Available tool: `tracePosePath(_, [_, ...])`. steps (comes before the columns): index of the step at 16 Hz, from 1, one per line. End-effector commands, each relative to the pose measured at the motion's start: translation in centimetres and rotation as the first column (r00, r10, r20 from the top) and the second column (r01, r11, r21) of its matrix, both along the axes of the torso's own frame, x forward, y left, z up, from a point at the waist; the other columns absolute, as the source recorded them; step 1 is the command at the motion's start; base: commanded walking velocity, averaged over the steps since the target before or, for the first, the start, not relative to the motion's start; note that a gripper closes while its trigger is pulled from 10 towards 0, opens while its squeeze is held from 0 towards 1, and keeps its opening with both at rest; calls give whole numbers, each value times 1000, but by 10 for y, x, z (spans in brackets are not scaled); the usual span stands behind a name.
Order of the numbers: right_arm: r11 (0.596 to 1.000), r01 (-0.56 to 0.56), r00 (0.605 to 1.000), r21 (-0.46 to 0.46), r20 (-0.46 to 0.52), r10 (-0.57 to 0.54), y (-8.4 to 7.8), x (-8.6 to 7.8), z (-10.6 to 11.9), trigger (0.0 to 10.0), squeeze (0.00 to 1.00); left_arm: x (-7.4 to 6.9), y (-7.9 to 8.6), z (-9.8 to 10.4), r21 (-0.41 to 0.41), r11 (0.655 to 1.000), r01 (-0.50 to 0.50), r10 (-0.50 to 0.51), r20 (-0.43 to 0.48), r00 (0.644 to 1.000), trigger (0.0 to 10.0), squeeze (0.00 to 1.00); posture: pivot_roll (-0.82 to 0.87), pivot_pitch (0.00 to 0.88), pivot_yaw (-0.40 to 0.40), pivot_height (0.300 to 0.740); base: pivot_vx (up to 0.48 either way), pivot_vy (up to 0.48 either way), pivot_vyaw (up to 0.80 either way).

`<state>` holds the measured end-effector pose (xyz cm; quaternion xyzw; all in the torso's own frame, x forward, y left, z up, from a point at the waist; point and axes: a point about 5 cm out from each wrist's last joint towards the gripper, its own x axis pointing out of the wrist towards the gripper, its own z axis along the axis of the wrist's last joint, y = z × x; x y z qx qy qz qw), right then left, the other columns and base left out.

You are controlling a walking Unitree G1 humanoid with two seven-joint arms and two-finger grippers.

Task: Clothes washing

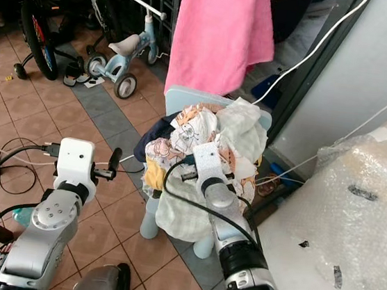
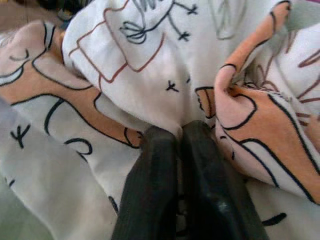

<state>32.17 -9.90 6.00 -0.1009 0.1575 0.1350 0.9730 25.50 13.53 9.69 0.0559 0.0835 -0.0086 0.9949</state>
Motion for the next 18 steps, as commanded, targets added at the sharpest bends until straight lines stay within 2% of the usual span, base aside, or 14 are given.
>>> tracePosePath(1, [999, 30, 999, 20, 10, -30, -5, 3, 4, 0, 0, -1, 0, 0, 2, 1000, 8, -8, -4, 1000, 10000, 0, 22, 74, -32, 740, 0, 0, 0])
tracePosePath(5, [995, 81, 995, 58, 59, -84, -9, 10, 14, 0, 0, 0, -1, 0, 2, 1000, 11, -11, -2, 1000, 10000, 0, 12, 62, -32, 740, 0, 0, 0])
tracePosePath(8, [988, 108, 986, 109, 118, -120, -12, 18, 33, 0, 0, 2, -3, 1, 0, 1000, 10, -10, 7, 1000, 10000, 0, 10, 53, -34, 740, 0, 0, 0])
tracePosePath(9, [976, 101, 975, 193, 177, -136, -12, 19, 49, 0, 0, 3, -2, 1, -1, 1000, -3, 3, 20, 1000, 10000, 0, 8, 38, -36, 740, 0, 0, 0])
tracePosePath(10, [953, 76, 954, 294, 255, -155, -13, 18, 70, 0, 0, 4, -1, 0, 1, 1000, -11, 11, 27, 1000, 10000, 0, 5, 18, -35, 740, 0, 0, 0])
tracePosePath(11, [930, 46, 911, 364, 366, -188, -18, 13, 98, 0, 0, 7, -1, 1, 5, 1000, -5, 5, 37, 999, 10000, 0, 1, 6, -32, 740, 0, 0, 0])
tracePosePath(12, [928, 17, 877, 372, 441, -193, -20, 10, 114, 0, 0, 9, -1, 2, 5, 1000, -5, 5, 41, 999, 10000, 0, -1, 3, -31, 740, 0, 0, 0])
tracePosePath(13, [931, -31, 819, 363, 543, -185, -21, 5, 139, 0, 0, 14, 0, 4, 1, 1000, -4, 4, 51, 999, 10000, 0, -18, 0, -22, 740, 0, 0, 0])
tracePosePath(15, [929, -51, 769, 367, 608, -198, -26, 2, 169, 0, 0, 22, -1, 7, -18, 1000, -3, 5, 70, 998, 10000, 0, -35, 0, -12, 740, 0, 0, 0])
tracePosePath(16, [935, -44, 767, 351, 611, -193, -29, 1, 172, 6667, 0, 24, -3, 8, -18, 1000, 6, -5, 78, 997, 10000, 0, -41, 0, -7, 740, 0, -247, 0])
tracePosePath(17, [937, -5, 795, 349, 570, -208, -35, 1, 163, 10000, 0, 24, -6, 8, -20, 1000, 16, -14, 83, 996, 10000, 0, -43, 0, -4, 740, 0, -296, -475])
tracePosePath(18, [937, 6, 800, 349, 560, -213, -37, 1, 160, 10000, 0, 23, -6, 7, -20, 1000, 17, -15, 82, 996, 10000, 0, -43, 0, -4, 740, 0, 0, -594])
